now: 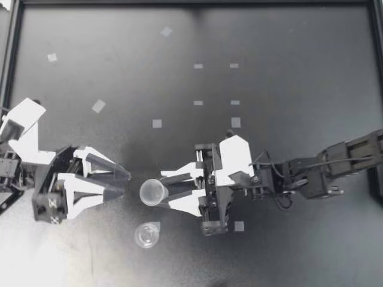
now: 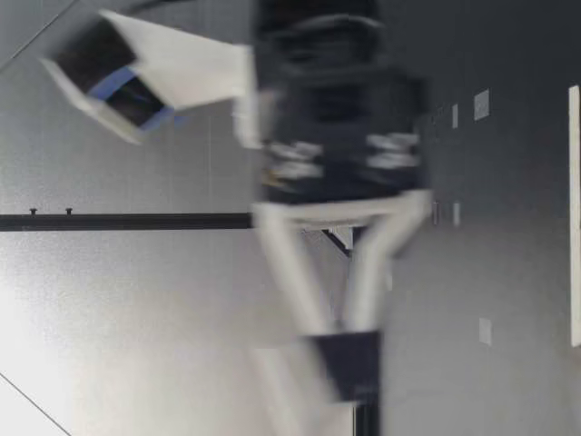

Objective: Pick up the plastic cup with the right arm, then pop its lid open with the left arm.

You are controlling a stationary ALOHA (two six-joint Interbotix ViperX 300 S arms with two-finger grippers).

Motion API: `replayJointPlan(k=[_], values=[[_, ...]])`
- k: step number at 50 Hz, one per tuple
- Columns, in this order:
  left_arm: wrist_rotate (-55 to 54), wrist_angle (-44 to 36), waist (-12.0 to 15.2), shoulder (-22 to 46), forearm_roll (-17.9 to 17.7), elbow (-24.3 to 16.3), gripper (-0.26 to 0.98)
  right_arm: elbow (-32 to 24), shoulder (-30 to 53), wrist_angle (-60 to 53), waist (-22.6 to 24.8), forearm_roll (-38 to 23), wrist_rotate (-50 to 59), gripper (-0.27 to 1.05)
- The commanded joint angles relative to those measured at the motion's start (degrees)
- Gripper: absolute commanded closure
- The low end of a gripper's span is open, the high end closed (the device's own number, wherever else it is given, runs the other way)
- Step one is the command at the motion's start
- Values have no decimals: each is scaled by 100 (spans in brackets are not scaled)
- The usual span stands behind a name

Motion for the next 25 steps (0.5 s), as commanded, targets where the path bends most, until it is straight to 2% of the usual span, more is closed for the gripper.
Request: replayJointPlan(k=[1,11,25], values=[[650,97,-9,-53,9,-62,14,-53,-404,-141,18,-97,9,51],[2048,176,-9,-44,0,-97,15,-53,-413,-492,62,-123,167,51],[2804,185,-9,-44,0,-35,15,-70,-44,-967,79,-123,501,51]])
